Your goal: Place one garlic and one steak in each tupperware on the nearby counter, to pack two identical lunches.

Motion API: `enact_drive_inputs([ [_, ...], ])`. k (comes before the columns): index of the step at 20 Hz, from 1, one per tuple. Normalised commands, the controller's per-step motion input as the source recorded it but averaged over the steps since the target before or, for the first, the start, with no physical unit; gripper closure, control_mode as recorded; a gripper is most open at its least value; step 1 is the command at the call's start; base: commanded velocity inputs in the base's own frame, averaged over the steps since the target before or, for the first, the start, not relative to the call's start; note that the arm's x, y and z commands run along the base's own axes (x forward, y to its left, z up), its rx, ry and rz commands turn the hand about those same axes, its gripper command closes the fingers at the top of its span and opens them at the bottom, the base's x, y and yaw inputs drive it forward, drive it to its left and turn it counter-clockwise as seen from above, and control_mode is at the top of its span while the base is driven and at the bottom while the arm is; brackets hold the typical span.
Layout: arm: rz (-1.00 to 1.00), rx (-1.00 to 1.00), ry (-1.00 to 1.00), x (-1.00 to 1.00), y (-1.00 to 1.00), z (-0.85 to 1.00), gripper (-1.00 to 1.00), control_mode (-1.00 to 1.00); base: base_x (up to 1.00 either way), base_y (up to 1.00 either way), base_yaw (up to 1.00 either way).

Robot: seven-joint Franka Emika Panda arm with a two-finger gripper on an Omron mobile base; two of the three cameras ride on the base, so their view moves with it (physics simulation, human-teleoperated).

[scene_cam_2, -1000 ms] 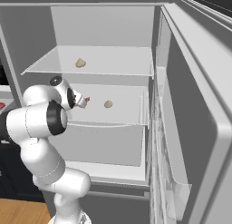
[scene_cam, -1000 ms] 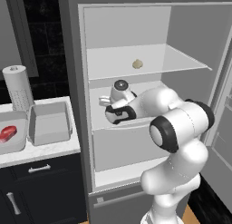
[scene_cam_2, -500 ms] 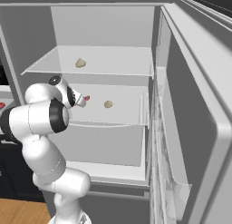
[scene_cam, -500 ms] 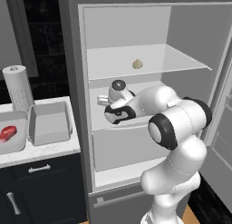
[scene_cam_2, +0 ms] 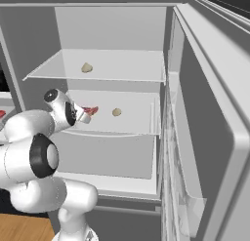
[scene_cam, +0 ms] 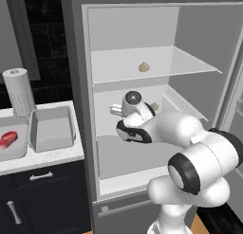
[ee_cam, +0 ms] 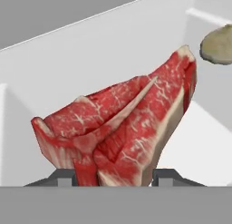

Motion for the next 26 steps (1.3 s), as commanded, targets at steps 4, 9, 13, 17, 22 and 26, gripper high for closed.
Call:
enact_drive_inputs([
  [4,-0.12,0.08,-0.16,-1.00,-0.58,0.93,1.00,-1.00,0.00,0.00,0.00],
  [9,-0.11,0.10,-0.01,-1.00,-0.48,0.99,1.00,-1.00,0.00,0.00,0.00],
  [13,0.00,0.10,0.06,-1.00,-0.43,0.78,1.00,-1.00,0.00,0.00,0.00],
  [17,0.03,0.00,0.03,-0.25,-0.02,0.10,1.00,1.00,-0.75,0.00,0.10],
  [22,0.00,0.00,0.00,0.00,0.00,0.00,1.00,1.00,-1.00,0.56,0.25],
  [26,0.00,0.00,0.00,0.00,0.00,0.00,1.00,1.00,-0.60,1.00,0.15],
])
